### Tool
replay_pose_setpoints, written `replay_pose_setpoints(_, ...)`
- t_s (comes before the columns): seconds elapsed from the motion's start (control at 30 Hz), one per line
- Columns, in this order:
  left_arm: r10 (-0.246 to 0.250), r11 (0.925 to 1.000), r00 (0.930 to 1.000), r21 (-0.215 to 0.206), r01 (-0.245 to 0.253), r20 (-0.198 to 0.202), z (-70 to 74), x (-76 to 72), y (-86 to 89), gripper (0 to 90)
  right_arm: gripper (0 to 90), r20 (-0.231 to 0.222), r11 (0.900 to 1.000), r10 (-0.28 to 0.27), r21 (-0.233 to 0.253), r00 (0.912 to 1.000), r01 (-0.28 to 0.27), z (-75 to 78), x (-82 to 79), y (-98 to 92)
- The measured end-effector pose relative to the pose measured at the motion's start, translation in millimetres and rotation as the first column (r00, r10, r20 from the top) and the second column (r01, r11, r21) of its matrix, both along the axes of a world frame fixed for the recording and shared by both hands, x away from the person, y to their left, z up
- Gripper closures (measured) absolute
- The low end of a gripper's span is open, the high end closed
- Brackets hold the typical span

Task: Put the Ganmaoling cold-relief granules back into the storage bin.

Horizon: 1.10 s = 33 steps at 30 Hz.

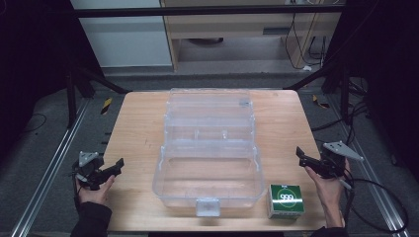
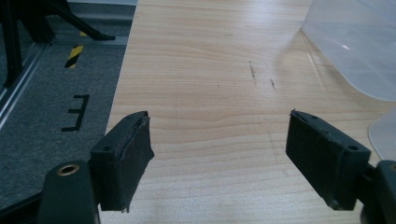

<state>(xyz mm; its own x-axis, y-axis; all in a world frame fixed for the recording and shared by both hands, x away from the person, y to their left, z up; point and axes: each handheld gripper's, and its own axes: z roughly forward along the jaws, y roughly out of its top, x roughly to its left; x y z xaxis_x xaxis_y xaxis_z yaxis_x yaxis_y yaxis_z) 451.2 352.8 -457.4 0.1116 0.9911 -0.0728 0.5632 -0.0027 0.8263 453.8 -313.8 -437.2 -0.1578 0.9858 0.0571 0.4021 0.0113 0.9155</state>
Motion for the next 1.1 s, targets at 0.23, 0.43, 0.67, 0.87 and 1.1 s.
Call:
replay_pose_setpoints(0.23, -0.007, 0.9997, 0.9999, 0.021, 0.007, 0.012, 4.4, -2.4, -5.9, 18.0, 14.5, 0.038, 0.998, 0.058, -0.011, 0.9976, -0.057, 16.1, -6.1, 0.8)
replay_pose_setpoints(0.43, -0.025, 0.9972, 0.9995, 0.071, 0.024, 0.017, 5.9, -4.2, -9.9, 29.5, 14.6, 0.021, 0.984, 0.171, -0.053, 0.9851, -0.169, 33.5, -9.6, 4.5)
replay_pose_setpoints(0.67, -0.050, 0.9959, 0.9988, 0.076, 0.050, -0.005, 3.7, -2.4, -12.0, 39.6, 15.0, 0.011, 0.957, 0.272, -0.110, 0.9622, -0.269, 51.3, -14.2, 13.4)
replay_pose_setpoints(0.87, -0.040, 0.9962, 0.9992, 0.078, 0.040, -0.001, 3.6, -3.1, -11.5, 37.5, 15.5, -0.039, 0.919, 0.362, -0.154, 0.9312, -0.364, 65.3, -17.4, 26.0)
replay_pose_setpoints(1.1, -0.041, 0.9953, 0.9988, 0.087, 0.043, -0.027, 0.0, -1.7, -13.9, 33.9, 17.3, -0.133, 0.851, 0.458, -0.218, 0.8788, -0.477, 78.1, -25.5, 40.0)
